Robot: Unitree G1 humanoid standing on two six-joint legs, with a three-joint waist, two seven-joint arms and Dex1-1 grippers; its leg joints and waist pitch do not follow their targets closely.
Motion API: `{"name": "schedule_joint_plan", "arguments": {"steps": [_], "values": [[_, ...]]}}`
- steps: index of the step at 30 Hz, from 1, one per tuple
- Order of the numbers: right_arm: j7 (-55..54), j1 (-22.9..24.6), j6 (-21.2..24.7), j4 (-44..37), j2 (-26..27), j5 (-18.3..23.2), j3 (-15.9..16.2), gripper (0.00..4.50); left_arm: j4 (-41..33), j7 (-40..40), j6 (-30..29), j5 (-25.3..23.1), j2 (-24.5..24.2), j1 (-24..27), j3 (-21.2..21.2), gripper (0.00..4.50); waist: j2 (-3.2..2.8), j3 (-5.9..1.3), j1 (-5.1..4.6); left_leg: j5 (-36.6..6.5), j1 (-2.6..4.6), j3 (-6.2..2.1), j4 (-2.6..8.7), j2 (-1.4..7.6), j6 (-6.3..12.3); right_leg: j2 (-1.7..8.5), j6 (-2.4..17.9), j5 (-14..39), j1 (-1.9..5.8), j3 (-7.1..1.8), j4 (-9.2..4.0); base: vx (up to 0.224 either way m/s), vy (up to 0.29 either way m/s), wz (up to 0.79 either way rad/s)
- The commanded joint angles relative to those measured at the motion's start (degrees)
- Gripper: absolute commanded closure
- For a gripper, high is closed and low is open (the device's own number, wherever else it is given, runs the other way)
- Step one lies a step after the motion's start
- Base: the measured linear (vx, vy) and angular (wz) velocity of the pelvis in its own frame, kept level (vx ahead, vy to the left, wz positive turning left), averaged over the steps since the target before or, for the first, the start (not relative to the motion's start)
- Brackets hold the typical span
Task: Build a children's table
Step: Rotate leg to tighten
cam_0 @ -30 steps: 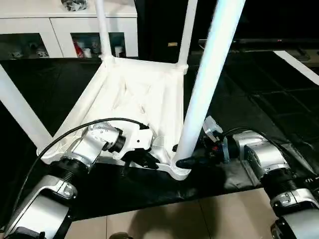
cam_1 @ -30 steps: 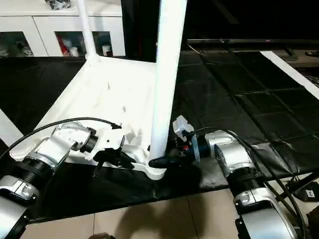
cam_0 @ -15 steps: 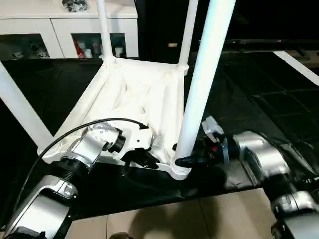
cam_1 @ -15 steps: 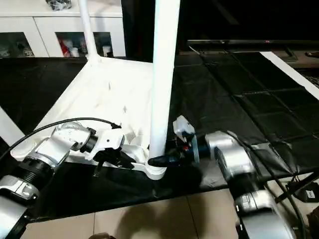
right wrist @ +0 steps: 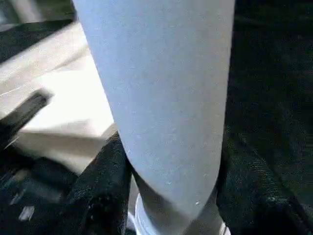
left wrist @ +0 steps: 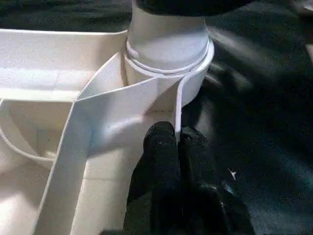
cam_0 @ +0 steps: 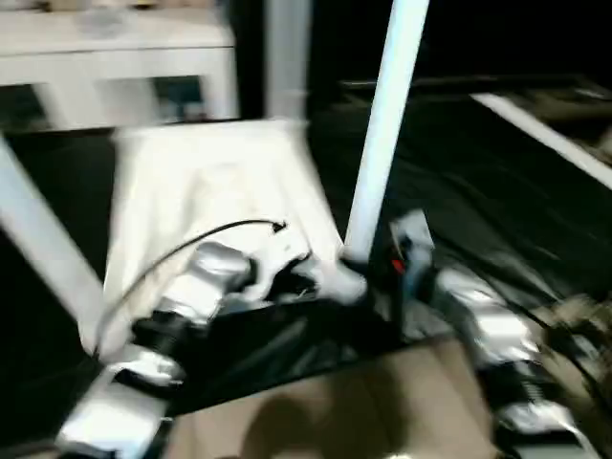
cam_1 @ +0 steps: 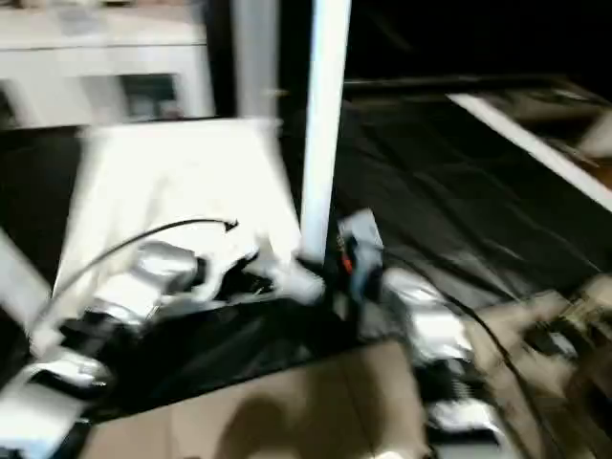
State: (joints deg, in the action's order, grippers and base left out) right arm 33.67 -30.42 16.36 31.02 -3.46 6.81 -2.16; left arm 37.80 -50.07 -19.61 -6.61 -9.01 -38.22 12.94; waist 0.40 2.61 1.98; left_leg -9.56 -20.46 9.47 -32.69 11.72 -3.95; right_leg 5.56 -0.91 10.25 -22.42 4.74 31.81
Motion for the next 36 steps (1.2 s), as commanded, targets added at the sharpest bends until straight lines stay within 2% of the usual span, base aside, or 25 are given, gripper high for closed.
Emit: {"name": "schedule_joint_plan", "arguments": {"steps": [1, 3, 4, 5, 6, 7, 9, 11, 13, 14, 16, 18, 19, 20, 21, 22, 23, 24, 25, 26, 27, 29, 31, 33, 36], "values": [[-1.5, -1.9, 2.6, 2.7, 7.0, -0.2, 5.7, 2.46, -2.5, 3.6, 0.4, 2.6, 7.0, -1.9, 0.5, 4.50, 0.08, -2.33, -0.49, -32.1, 1.50, -1.19, 4.46, 0.59, -1.62, 2.86, 4.9, 36.2, 0.96, 0.00, -6.12, 0.000, 0.000, 0.00], [-2.4, -2.0, 1.0, 2.8, 7.1, -1.6, 6.4, 2.46, -3.1, 4.2, -0.1, 2.4, 7.1, -1.9, 0.3, 4.50, -0.16, -2.26, -0.75, -32.1, 1.30, -1.24, 4.60, 0.69, -1.20, 2.92, 4.2, 36.1, 1.38, 0.58, -6.35, 0.000, 0.000, 0.00], [-2.3, -1.8, 0.3, 2.7, 7.0, -2.3, 6.9, 2.46, -3.5, 4.3, -0.6, 2.3, 7.1, -1.8, 0.3, 4.50, -0.21, -2.36, -0.83, -32.2, 1.09, -1.27, 4.88, 0.87, -1.06, 3.01, 4.1, 34.4, 1.80, 0.73, -6.20, 0.000, 0.000, 0.00], [-1.7, -1.4, 0.2, 2.4, 6.9, -2.4, 7.1, 2.46, -3.9, 4.1, -0.6, 2.1, 6.6, -1.6, 0.3, 4.50, -0.24, -2.44, -0.74, -31.8, 1.06, -1.25, 4.96, 0.89, -0.95, 3.08, 4.3, 33.4, 1.90, 0.64, -6.12, 0.000, 0.000, 0.00], [-1.5, -1.0, 0.4, 2.1, 6.8, -2.2, 6.8, 1.94, -4.3, 3.9, -0.7, 1.9, 6.1, -1.4, 0.4, 4.50, -0.27, -2.50, -0.62, -31.2, 1.09, -1.18, 5.03, 0.91, -0.82, 3.18, 4.7, 32.4, 1.85, 0.43, -6.04, 0.000, 0.000, 0.00], [-1.4, -0.8, 0.9, 2.0, 6.9, -1.5, 6.2, 1.81, -4.6, 3.7, -0.6, 1.9, 5.5, -1.2, 0.5, 4.50, -0.29, -2.46, -0.44, -30.4, 1.21, -0.99, 5.11, 0.99, -0.69, 3.23, 5.8, 30.6, 1.50, -0.01, -5.83, 0.000, 0.000, 0.00], [-0.9, -0.3, 0.1, 1.8, 6.2, -1.5, 6.2, 1.81, -4.9, 2.9, 0.2, 1.8, 4.5, -1.0, 0.8, 4.50, -0.13, -2.61, -0.22, -28.2, 0.89, -0.68, 5.22, 1.03, -0.41, 3.19, 7.6, 27.1, 1.58, -0.71, -5.08, 0.000, 0.000, 0.00], [2.0, 0.8, -2.0, 1.1, 4.1, -1.6, 6.6, 1.45, -4.7, 0.2, 2.7, 1.3, 2.3, -0.7, 1.6, 4.50, -0.10, -2.68, -0.07, -26.5, 0.62, -0.48, 5.27, 1.03, -0.11, 3.18, 8.5, 24.9, 1.71, -1.04, -4.72, 0.000, 0.000, 0.00], [5.4, 1.6, -3.0, 0.2, 2.5, -1.1, 7.0, 1.33, -4.6, -2.0, 3.9, 1.2, 0.9, -0.6, 2.0, 4.50, -0.09, -2.92, 0.14, -24.0, 0.37, -0.26, 5.16, 1.07, 0.36, 3.20, 9.5, 21.6, 2.01, -1.33, -4.21, 0.000, 0.000, 0.00], [9.0, 2.3, -3.7, -0.8, 0.8, -0.7, 7.4, 1.33, -4.2, -3.6, 5.4, 0.9, -0.4, -0.7, 2.5, 4.50, 0.01, -3.00, 0.49, -22.3, 0.36, 0.02, 5.03, 1.02, 1.01, 3.18, 9.9, 19.8, 2.11, -1.45, -4.09, 0.000, 0.000, 0.00], [13.4, 2.9, -4.9, -1.7, -1.5, -0.2, 7.7, 1.00, -3.8, -6.0, 6.7, 1.0, -1.8, -0.9, 2.8, 4.50, 0.09, -3.36, 0.88, -18.9, 0.30, 0.38, 4.65, 1.14, 2.16, 3.09, 11.5, 16.3, 2.10, -1.71, -3.41, 0.000, 0.000, 0.00], [15.3, 2.9, -5.3, -1.8, -2.9, 0.0, 7.6, 0.92, -3.7, -7.6, 7.2, 1.0, -2.8, -1.0, 3.1, 4.50, 0.21, -3.41, 1.12, -17.8, 0.27, 0.53, 4.43, 1.10, 2.51, 3.06, 12.1, 15.6, 2.01, -1.75, -3.28, 0.020, -0.026, 0.05], [18.3, 2.6, -6.2, -1.6, -5.6, 0.0, 7.4, 0.72, -3.5, -10.9, 8.8, 1.1, -4.5, -1.0, 3.8, 4.50, 0.54, -3.28, 1.46, -17.4, 0.48, 0.85, 4.19, 1.08, 2.88, 3.06, 12.6, 15.6, 1.60, -1.95, -3.31, 0.039, -0.051, 0.09], [20.0, 2.3, -6.3, -1.5, -6.9, 0.3, 7.2, 0.72, -3.4, -12.5, 9.5, 1.2, -5.3, -1.0, 4.2, 4.50, 0.42, -3.41, 1.86, -16.6, 0.64, 1.02, 3.96, 1.12, 3.02, 3.04, 13.2, 15.2, 1.60, -2.02, -2.94, 0.046, -0.058, 0.13], [22.9, 1.6, -6.3, -1.4, -8.7, 1.0, 6.6, 0.58, -3.3, -14.7, 11.1, 1.3, -6.4, -1.0, 4.8, 4.50, 0.60, -3.52, 2.29, -15.0, 0.56, 1.24, 3.79, 1.19, 3.28, 3.01, 13.7, 13.5, 1.63, -2.11, -2.62, 0.048, -0.054, 0.13], [24.1, 1.3, -6.3, -1.3, -9.5, 1.4, 6.4, 0.50, -3.4, -16.1, 11.7, 1.5, -6.9, -0.9, 5.1, 4.50, 0.48, -3.49, 2.63, -14.0, 0.56, 1.34, 3.63, 1.38, 3.44, 3.00, 14.4, 11.8, 1.58, -2.21, -2.16, 0.048, -0.054, 0.13], [26.0, 0.9, -6.4, -1.2, -10.4, 1.9, 6.1, 0.40, -3.3, -18.1, 12.6, 1.6, -7.7, -0.9, 5.6, 4.50, 0.48, -3.71, 2.87, -12.4, 0.32, 1.28, 3.59, 1.40, 3.63, 2.99, 14.7, 10.2, 1.94, -2.11, -1.76, 0.000, 0.000, 0.00], [27.9, 0.4, -6.3, -1.1, -11.4, 2.5, 5.9, 0.27, -3.4, -20.1, 13.8, 1.5, -8.6, -0.8, 6.2, 4.50, 0.32, -3.99, 3.50, -9.2, 0.19, 1.33, 3.42, 1.49, 4.17, 2.87, 15.5, 6.1, 2.21, -2.00, -1.07, 0.000, 0.000, 0.00], [29.7, -0.1, -6.0, -1.0, -12.2, 3.0, 5.8, 0.27, -3.4, -21.7, 14.6, 1.3, -9.4, -0.7, 6.9, 4.50, 0.38, -4.14, 3.69, -7.7, 0.16, 1.34, 3.21, 1.48, 4.63, 2.73, 16.0, 3.8, 2.24, -1.92, -0.74, 0.000, 0.000, 0.00], [31.4, -0.5, -5.8, -1.0, -13.0, 3.3, 5.9, 0.07, -3.4, -23.1, 15.3, 1.1, -10.1, -0.6, 7.4, 4.50, 0.46, -4.37, 3.91, -4.2, -0.10, 1.40, 2.76, 1.43, 5.54, 2.56, 17.1, -1.7, 2.28, -1.96, 0.15, 0.000, 0.000, 0.00], [33.0, -1.0, -6.0, -0.7, -13.9, 3.4, 6.1, 0.07, -3.3, -24.7, 16.4, 1.0, -10.9, -0.7, 8.0, 4.50, 0.58, -4.26, 4.13, -3.0, -0.39, 1.42, 2.46, 1.27, 6.58, 2.47, 17.7, -4.0, 2.20, -1.88, 0.45, 0.000, 0.000, 0.00], [36.0, -1.9, -6.7, 0.2, -15.1, 3.4, 6.7, 0.01, -3.1, -27.6, 18.1, 1.0, -12.1, -0.7, 8.7, 4.50, 0.69, -4.08, 4.42, -4.3, -0.34, 1.47, 2.43, 1.39, 6.85, 2.68, 17.6, -2.0, 2.12, -1.87, 0.40, 0.000, 0.000, 0.00], [40.0, -2.7, -7.4, 1.0, -16.3, 3.8, 7.9, 0.01, -2.6, -30.2, 19.8, 1.1, -13.2, -1.0, 9.4, 4.50, 0.55, -4.01, 4.76, -6.7, -0.13, 1.40, 2.58, 1.52, 6.08, 2.81, 17.1, 2.4, 2.04, -1.78, 0.10, 0.000, 0.000, 0.00], [44.0, -3.2, -7.4, 1.3, -17.1, 4.2, 9.1, 0.01, -2.4, -32.3, 21.1, 1.0, -14.0, -1.2, 10.2, 4.50, 0.46, -3.76, 4.86, -9.7, 0.18, 1.38, 2.88, 1.74, 4.48, 2.88, 16.4, 6.4, 1.85, -1.87, -0.32, 0.000, 0.000, 0.00], [46.8, -3.7, -7.3, 1.9, -17.4, 4.7, 9.9, 0.01, -2.2, -34.1, 22.4, 1.1, -14.5, -1.5, 10.9, 4.50, 0.53, -3.66, 5.11, -11.3, 0.27, 1.33, 3.04, 1.86, 3.22, 3.02, 15.9, 8.8, 1.74, -2.00, -0.49, 0.000, 0.000, 0.00]]}}
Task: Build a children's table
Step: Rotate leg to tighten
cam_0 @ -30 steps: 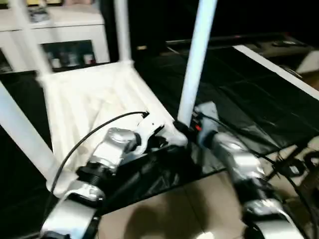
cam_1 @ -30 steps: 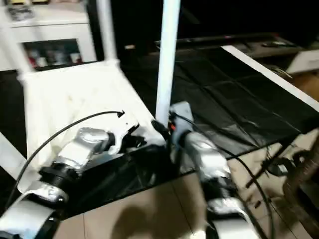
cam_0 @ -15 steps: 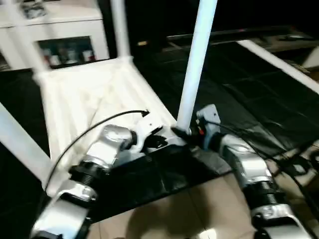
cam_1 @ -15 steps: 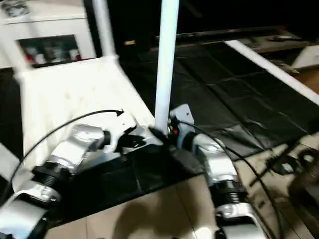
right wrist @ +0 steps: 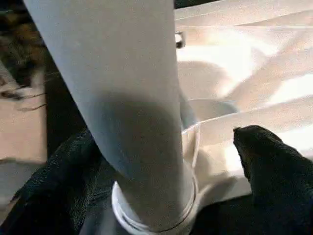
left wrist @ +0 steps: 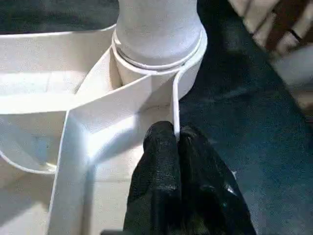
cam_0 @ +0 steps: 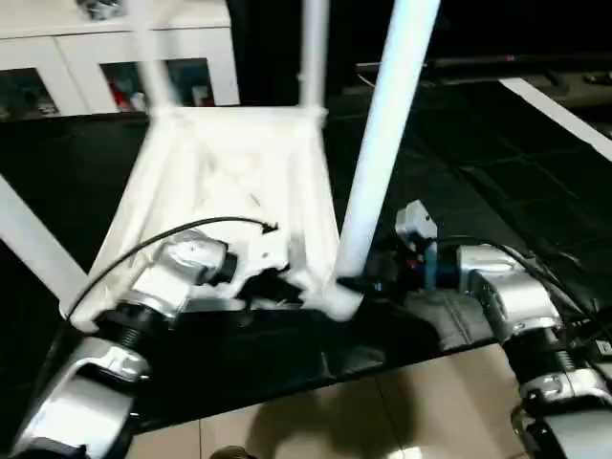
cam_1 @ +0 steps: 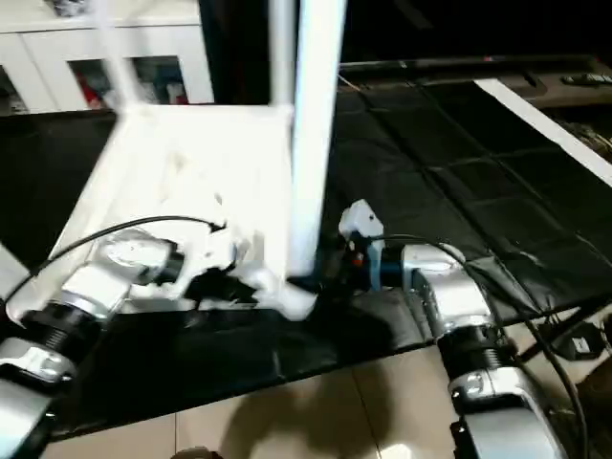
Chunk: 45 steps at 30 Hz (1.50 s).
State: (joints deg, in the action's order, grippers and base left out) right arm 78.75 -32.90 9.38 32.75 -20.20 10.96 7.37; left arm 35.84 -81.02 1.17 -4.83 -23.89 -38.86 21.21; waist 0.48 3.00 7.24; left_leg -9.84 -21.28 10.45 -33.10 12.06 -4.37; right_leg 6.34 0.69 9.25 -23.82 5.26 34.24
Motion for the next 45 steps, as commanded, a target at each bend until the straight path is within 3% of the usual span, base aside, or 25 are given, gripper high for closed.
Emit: {"name": "schedule_joint_plan", "arguments": {"steps": [1, 8, 17, 23, 27, 28, 32, 36, 38, 40, 42, 43, 45], "values": [[2.3, -1.4, -0.2, 0.4, -0.6, 0.5, 0.7, 0.01, -0.1, -3.7, 2.0, -0.6, 0.3, -0.9, 2.8, 4.50, 0.52, -4.03, -0.14, -11.3, 1.09, 0.36, 3.46, 1.51, 3.47, 2.21, 14.2, 10.2, 3.12, -2.52, -2.97, 0.000, 0.000, 0.00], [5.1, -3.1, -1.9, 5.1, 0.5, -0.2, 2.1, 0.55, 0.1, -6.4, 3.9, -0.5, 0.3, -1.5, 4.0, 4.50, 0.64, -4.13, 0.42, -11.2, 0.80, 0.22, 3.42, 1.47, 2.06, 2.40, 13.3, 11.9, 3.16, -2.59, -2.82, 0.000, 0.000, 0.00], [8.7, -4.9, -0.4, 7.8, 1.8, 0.8, 3.2, 1.29, 1.3, -6.4, 5.1, -0.9, 0.8, -1.9, 4.5, 4.50, 0.83, -4.11, 0.61, -11.1, 0.72, 0.13, 3.31, 1.44, 1.98, 2.33, 13.2, 11.9, 3.21, -2.59, -2.64, 0.000, 0.000, 0.00], [9.9, -5.1, 0.2, 8.4, 2.2, 1.0, 3.3, 1.84, 1.9, -5.8, 5.4, -1.1, 0.8, -2.0, 4.6, 4.50, 0.74, -4.15, 0.60, -11.4, 0.75, 0.12, 3.29, 1.42, 1.87, 2.32, 13.4, 12.0, 3.19, -2.56, -2.66, 0.000, 0.000, 0.00], [10.2, -5.2, 0.4, 8.5, 2.4, 1.0, 3.4, 1.95, 2.3, -5.6, 5.6, -1.3, 0.8, -2.1, 4.5, 4.50, 0.59, -4.15, 0.63, -11.6, 0.78, 0.06, 3.35, 1.46, 1.56, 2.35, 13.3, 12.2, 3.20, -2.57, -2.62, 0.000, 0.000, 0.00], [10.2, -5.2, 0.4, 8.5, 2.4, 1.1, 3.4, 2.18, 2.5, -5.5, 5.7, -1.3, 0.8, -2.2, 4.5, 4.50, 0.63, -4.15, 0.60, -11.6, 0.74, 0.07, 3.34, 1.44, 1.55, 2.32, 13.3, 12.1, 3.21, -2.57, -2.63, 0.000, 0.000, 0.00], [9.4, -4.6, 0.3, 7.8, 3.0, 1.3, 3.1, 2.28, 3.0, -4.4, 4.8, -1.1, 1.2, -2.1, 3.7, 4.50, 0.45, -4.14, 0.61, -12.1, 0.78, 0.03, 3.37, 1.41, 1.28, 2.33, 13.2, 12.5, 3.23, -2.56, -2.70, 0.000, 0.000, 0.00], [3.9, -1.9, -0.3, 4.8, 4.0, 1.1, 2.0, 2.31, 2.4, -0.1, 0.4, 0.6, 3.0, -1.4, 1.1, 4.50, 0.30, -3.97, 0.62, -13.8, 0.93, 0.00, 3.49, 1.39, 0.70, 2.33, 12.7, 14.5, 3.13, -2.60, -2.98, 0.000, 0.000, 0.00], [-2.5, -0.4, -1.9, 3.5, 5.1, -0.3, 1.0, 2.36, 1.7, 3.1, -1.6, 1.3, 4.2, -0.7, -0.2, 4.50, 0.35, -3.84, 0.52, -15.0, 1.14, 0.01, 3.66, 1.45, 0.14, 2.37, 12.1, 16.4, 3.01, -2.69, -3.30, 0.000, 0.000, 0.00], [-8.7, 0.2, -0.8, 3.5, 6.3, -1.4, 0.1, 2.38, 1.0, 5.4, -3.2, 1.7, 5.0, 0.0, -1.1, 4.50, 0.25, -3.64, 0.23, -16.6, 0.98, -0.28, 3.93, 1.25, -0.78, 2.48, 10.7, 20.3, 3.14, -2.59, -3.70, 0.000, 0.000, 0.00], [-13.7, 1.3, -0.6, 3.0, 7.5, -2.2, -0.7, 2.45, 0.7, 8.7, -4.8, 1.2, 6.3, 0.5, -1.7, 4.50, 0.47, -3.46, -0.72, -18.2, 0.73, -0.65, 4.19, 0.98, -1.83, 2.41, 8.4, 24.9, 3.20, -2.39, -4.20, 0.000, 0.000, 0.00], [-16.0, 1.8, -0.1, 2.6, 8.2, -2.5, -1.0, 2.47, 0.6, 10.4, -5.7, 1.0, 7.1, 0.5, -1.9, 4.50, 0.28, -3.43, -0.86, -18.7, 0.97, -0.71, 4.21, 0.96, -1.94, 2.45, 8.1, 25.9, 3.05, -2.37, -4.44, 0.000, 0.000, 0.00], [-21.8, 2.2, 1.1, 2.3, 10.1, -3.4, -1.6, 2.49, 0.8, 14.2, -8.2, 0.6, 9.2, 0.3, -2.5, 4.50, 0.57, -3.23, -2.03, -20.2, 0.83, -0.86, 4.20, 0.69, -1.67, 2.26, 6.9, 29.0, 3.07, -2.25, -4.87, 0.000, 0.000, 0.00]]}}
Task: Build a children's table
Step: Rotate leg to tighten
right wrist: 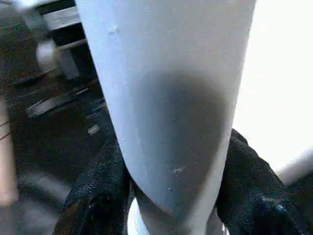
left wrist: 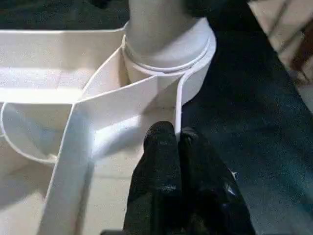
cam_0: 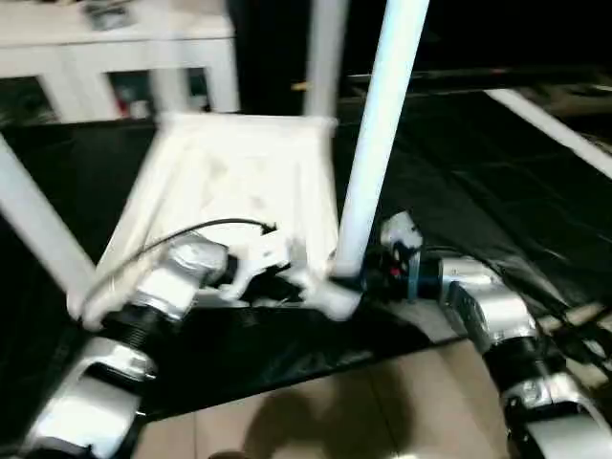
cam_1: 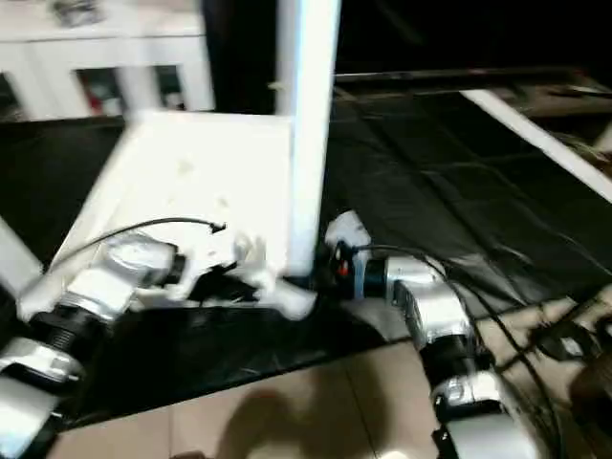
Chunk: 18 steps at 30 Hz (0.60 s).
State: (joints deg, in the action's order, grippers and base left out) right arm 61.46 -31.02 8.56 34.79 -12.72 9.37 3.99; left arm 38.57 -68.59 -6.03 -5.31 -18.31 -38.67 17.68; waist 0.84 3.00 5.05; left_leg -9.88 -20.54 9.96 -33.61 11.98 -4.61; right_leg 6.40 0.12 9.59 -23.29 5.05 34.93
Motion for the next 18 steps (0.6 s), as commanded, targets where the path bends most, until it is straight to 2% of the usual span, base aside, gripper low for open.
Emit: {"name": "schedule_joint_plan", "arguments": {"steps": [1, 2, 4, 7, 8, 11, 14, 16, 18], "values": [[-11.0, 0.2, 3.5, 0.5, 5.2, -2.8, 1.3, 2.50, -1.7, 6.3, -4.0, 0.9, 6.6, -0.4, 0.4, 4.50, -0.06, -3.22, 0.02, -20.6, 0.21, -0.51, 4.74, 0.73, -1.39, 2.27, 7.2, 29.6, 2.48, -1.95, -5.72, 0.000, 0.000, 0.00], [-14.5, 0.0, 3.8, 0.6, 6.7, -3.5, 1.1, 2.50, -1.5, 8.6, -5.6, 0.9, 8.3, -0.7, 0.0, 4.50, 0.08, -3.08, -0.53, -21.0, 0.10, -0.62, 4.71, 0.63, -1.63, 2.21, 6.4, 31.5, 2.44, -1.79, -5.98, 0.000, 0.000, 0.00], [-19.3, -0.8, 4.3, 1.4, 8.7, -4.3, 0.6, 2.52, -0.8, 11.6, -7.3, 0.7, 10.4, -1.2, -0.5, 4.50, -0.01, -3.05, -0.96, -21.8, 0.31, -0.73, 4.51, 0.36, -1.74, 2.31, 4.9, 35.1, 2.25, -1.40, -6.68, 0.000, 0.000, 0.00], [-29.1, -2.8, 4.9, 3.7, 12.0, -5.6, -0.6, 2.55, 0.2, 16.7, -9.6, 0.5, 13.8, -2.3, -1.3, 4.50, -0.22, -3.12, -1.91, -22.7, 0.47, -0.96, 4.52, 0.18, -1.48, 2.09, 4.3, 35.4, 2.10, -1.05, -7.11, 0.000, 0.000, 0.00], [-30.4, -3.3, 4.9, 4.0, 12.7, -5.6, -0.7, 2.55, 0.4, 17.7, -10.0, 0.4, 14.5, -2.6, -1.4, 4.50, -0.26, -3.26, -2.17, -22.8, 0.34, -1.05, 4.61, 0.15, -1.15, 2.02, 4.3, 34.4, 2.30, -0.90, -7.14, 0.000, 0.000, 0.00], [-33.9, -4.0, 5.3, 4.2, 14.4, -6.4, -1.1, 2.55, 0.1, 19.6, -11.3, 0.1, 16.2, -3.1, -1.8, 4.50, -0.40, -3.41, -2.35, -21.8, 0.28, -0.86, 4.92, 0.36, -0.16, 1.81, 6.0, 29.0, 2.31, -1.24, -6.89, 0.000, 0.000, 0.00], [-34.3, -3.4, 5.1, 3.4, 15.1, -6.6, -1.3, 2.55, -0.6, 20.1, -11.9, -0.2, 16.2, -3.0, -2.0, 4.50, -0.33, -3.45, -2.51, -21.9, 0.23, -0.65, 4.99, 0.40, 0.29, 1.72, 7.5, 25.9, 2.44, -1.50, -6.54, 0.000, 0.000, 0.00], [-34.1, -3.0, 5.0, 3.0, 15.0, -6.3, -1.1, 2.01, -0.7, 20.0, -11.8, -0.3, 15.6, -2.8, -1.9, 4.50, -0.39, -3.42, -2.51, -21.6, 0.20, -0.62, 5.04, 0.45, 0.49, 1.75, 8.1, 24.7, 2.50, -1.61, -6.40, 0.000, 0.000, 0.00], [-33.4, -2.6, 4.9, 2.7, 14.7, -6.1, -0.9, 2.01, -0.9, 19.6, -11.5, -0.3, 15.1, -2.7, -1.9, 4.50, -0.39, -3.51, -2.37, -20.9, 0.35, -0.43, 4.96, 0.47, 0.72, 1.85, 8.8, 23.4, 2.49, -1.79, -6.35, 0.000, 0.000, 0.00]]}}
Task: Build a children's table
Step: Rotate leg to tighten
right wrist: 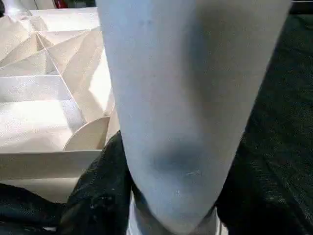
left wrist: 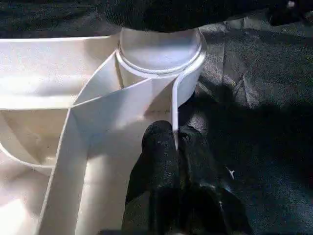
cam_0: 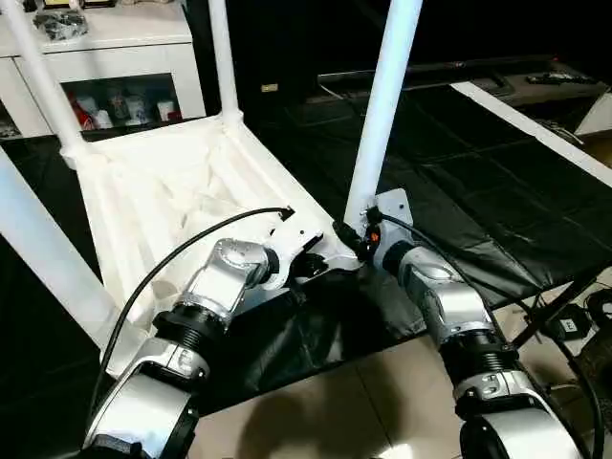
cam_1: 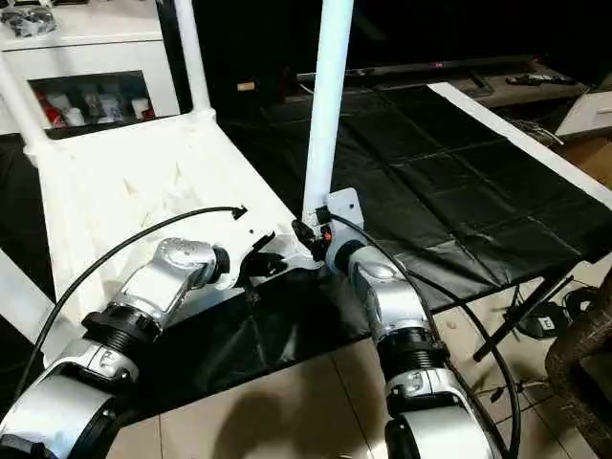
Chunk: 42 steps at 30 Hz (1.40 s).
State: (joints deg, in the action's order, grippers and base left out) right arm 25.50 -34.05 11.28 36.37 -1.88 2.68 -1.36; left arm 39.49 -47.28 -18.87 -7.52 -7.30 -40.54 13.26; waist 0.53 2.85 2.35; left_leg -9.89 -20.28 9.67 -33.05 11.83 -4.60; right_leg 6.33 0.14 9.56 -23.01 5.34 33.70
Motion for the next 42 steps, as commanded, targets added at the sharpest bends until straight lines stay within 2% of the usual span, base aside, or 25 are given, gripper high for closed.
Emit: {"name": "schedule_joint_plan", "arguments": {"steps": [1, 2, 4, 6, 7, 8, 10, 11, 12, 14, 17, 19, 20, 23, 27, 34, 37, 39, 42], "values": [[4.8, 1.4, 1.4, 0.0, 2.8, 0.9, 5.0, 1.81, -2.0, -3.1, 2.1, 1.8, 2.8, -0.6, 2.8, 4.50, 0.09, -3.37, 0.38, -20.6, 0.10, -0.07, 4.39, 0.61, 0.84, 1.89, 8.9, 23.1, 2.23, -2.09, -5.12, 0.000, 0.000, 0.00], [4.8, 1.4, 1.4, 0.0, 2.8, 0.9, 5.0, 1.62, -2.0, -3.1, 2.1, 1.8, 2.8, -0.6, 2.8, 4.50, 0.01, -3.40, 0.52, -19.8, 0.07, -0.02, 4.40, 0.65, 0.98, 1.92, 9.2, 22.1, 2.31, -2.18, -4.96, 0.000, 0.000, 0.00], [10.1, 3.0, 0.7, -2.5, 0.9, 1.9, 5.8, 1.58, -1.8, -5.4, 4.5, 1.4, 0.8, -0.5, 3.2, 4.50, 0.11, -3.47, 0.78, -18.8, -0.06, 0.00, 4.42, 0.73, 1.44, 1.90, 9.4, 20.8, 2.56, -2.20, -4.84, 0.000, 0.000, 0.00], [15.4, 4.4, 0.0, -4.6, -1.6, 2.6, 6.7, 1.27, -1.7, -8.2, 6.1, 1.6, -0.8, -0.5, 3.4, 4.50, 0.20, -3.68, 1.18, -16.4, -0.18, 0.11, 4.30, 0.86, 2.17, 1.95, 10.4, 16.5, 2.85, -2.37, -4.32, 0.000, 0.000, 0.00], [15.8, 4.5, -0.1, -4.8, -1.7, 2.7, 6.8, 1.16, -1.7, -8.4, 6.2, 1.6, -0.9, -0.5, 3.4, 4.50, 0.19, -3.80, 1.29, -15.5, -0.19, 0.19, 4.18, 0.84, 2.44, 1.88, 10.9, 15.0, 2.89, -2.41, -4.11, 0.000, 0.000, 0.00], [22.3, 5.8, -0.1, -7.2, -5.0, 4.5, 7.2, 1.16, -1.5, -12.0, 7.5, 1.9, -2.8, -0.7, 3.9, 4.50, 0.19, -3.79, 1.51, -14.4, -0.06, 0.34, 4.09, 0.87, 3.00, 1.92, 11.8, 12.9, 2.84, -2.45, -3.96, 0.000, 0.000, 0.00], [24.0, 6.1, 0.1, -7.9, -5.9, 5.2, 7.1, 0.95, -1.3, -13.1, 8.0, 1.8, -3.4, -0.7, 4.1, 4.50, 0.21, -3.78, 1.81, -13.6, 0.09, 0.56, 3.89, 0.99, 3.83, 1.97, 12.9, 11.2, 2.70, -2.61, -3.72, 0.000, 0.000, 0.00], [27.5, 6.2, 0.3, -8.8, -7.9, 6.2, 7.0, 0.95, -1.4, -16.4, 9.6, 2.0, -4.7, -0.7, 4.8, 4.50, 0.55, -3.91, 1.82, -12.1, -0.23, 0.52, 3.83, 1.00, 4.07, 1.98, 13.5, 9.9, 3.03, -2.55, -3.39, 0.000, 0.000, 0.00], [31.9, 6.0, 0.4, -9.4, -10.5, 7.1, 6.9, 0.73, -1.5, -20.7, 12.4, 1.8, -6.6, -0.6, 6.1, 4.50, 0.37, -4.05, 2.31, -10.8, -0.26, 0.45, 3.71, 1.00, 4.66, 2.05, 13.9, 8.7, 3.22, -2.49, -3.16, 0.000, 0.000, 0.00], [36.0, 5.6, 0.3, -9.9, -12.6, 7.5, 7.0, 0.63, -1.7, -24.8, 14.3, 2.0, -8.1, -0.7, 7.0, 4.50, 0.09, -4.08, 3.02, -9.5, -0.09, 0.58, 3.58, 1.29, 5.11, 1.96, 14.5, 6.4, 3.10, -2.48, -2.76, 0.000, 0.000, 0.00], [42.5, 5.3, 0.0, -10.5, -15.9, 7.9, 8.4, 0.40, -1.5, -28.7, 16.8, 1.6, -9.9, -0.9, 8.6, 4.50, -0.08, -4.16, 3.89, -8.5, 0.10, 0.76, 3.41, 1.59, 5.16, 1.92, 15.7, 4.1, 2.88, -2.44, -2.28, 0.000, 0.000, 0.00], [46.2, 4.8, 1.4, -10.8, -17.5, 8.8, 8.9, 0.25, -1.6, -31.8, 18.2, 1.7, -10.8, -0.8, 9.6, 4.50, -0.15, -4.12, 4.41, -9.5, 0.35, 0.86, 3.43, 1.69, 4.80, 1.96, 16.2, 4.4, 2.68, -2.45, -2.32, 0.000, 0.000, 0.00], [49.2, 4.2, 2.1, -10.7, -18.5, 9.5, 9.3, 0.21, -2.0, -34.9, 19.4, 1.9, -11.7, -0.6, 10.5, 4.50, -0.11, -4.09, 4.60, -10.4, 0.20, 0.79, 3.48, 1.64, 4.64, 1.94, 16.2, 5.2, 2.85, -2.43, -2.30, 0.000, 0.000, 0.00], [52.9, 2.8, 1.2, -9.3, -19.4, 9.8, 10.7, 0.21, -2.8, -39.3, 21.0, 2.0, -13.1, -0.4, 12.0, 4.50, -0.07, -3.94, 5.02, -11.8, 0.20, 0.85, 3.63, 1.73, 3.46, 2.21, 15.6, 7.6, 2.71, -2.57, -2.52, 0.000, 0.000, 0.00], [55.7, 1.9, 0.6, -7.9, -19.4, 10.2, 11.3, 0.21, -2.4, -40.4, 22.5, 1.5, -13.7, -0.6, 12.6, 4.50, 0.08, -3.91, 5.59, -13.7, 0.36, 0.81, 3.75, 1.78, 1.96, 2.47, 14.5, 11.4, 2.58, -2.67, -2.79, 0.000, 0.000, 0.00], [60.1, 0.6, 3.3, -5.9, -19.1, 11.2, 12.8, 0.92, -0.8, -40.0, 24.4, 0.9, -13.9, -1.3, 12.7, 4.50, 0.36, -4.07, 5.63, -11.4, -0.07, 0.67, 3.63, 1.69, 2.08, 2.37, 14.3, 9.6, 2.82, -2.57, -2.35, 0.000, 0.000, 0.00], [60.9, 0.3, 3.3, -5.1, -18.9, 11.3, 12.9, 1.03, -0.3, -39.5, 24.6, 0.8, -13.7, -1.5, 12.7, 4.50, 0.46, -4.10, 5.69, -10.7, -0.09, 0.74, 3.53, 1.64, 2.30, 2.35, 14.5, 9.0, 2.82, -2.57, -2.28, 0.000, 0.000, 0.00], [60.9, 0.2, 3.0, -4.7, -18.8, 11.2, 12.8, 1.32, 0.0, -39.0, 25.2, 0.6, -13.6, -1.7, 12.7, 4.50, 0.29, -4.08, 5.73, -11.0, -0.07, 0.70, 3.57, 1.67, 2.16, 2.44, 14.3, 10.0, 2.77, -2.57, -2.34, 0.000, 0.000, 0.00], [61.1, 0.0, 2.8, -4.3, -18.7, 11.4, 12.9, 1.43, 0.5, -38.5, 25.7, 0.4, -13.6, -1.9, 12.6, 4.50, 0.10, -3.96, 5.76, -12.4, -0.07, 0.61, 3.66, 1.69, 1.68, 2.47, 13.8, 11.8, 2.75, -2.57, -2.55, 0.000, 0.000, 0.00]]}}
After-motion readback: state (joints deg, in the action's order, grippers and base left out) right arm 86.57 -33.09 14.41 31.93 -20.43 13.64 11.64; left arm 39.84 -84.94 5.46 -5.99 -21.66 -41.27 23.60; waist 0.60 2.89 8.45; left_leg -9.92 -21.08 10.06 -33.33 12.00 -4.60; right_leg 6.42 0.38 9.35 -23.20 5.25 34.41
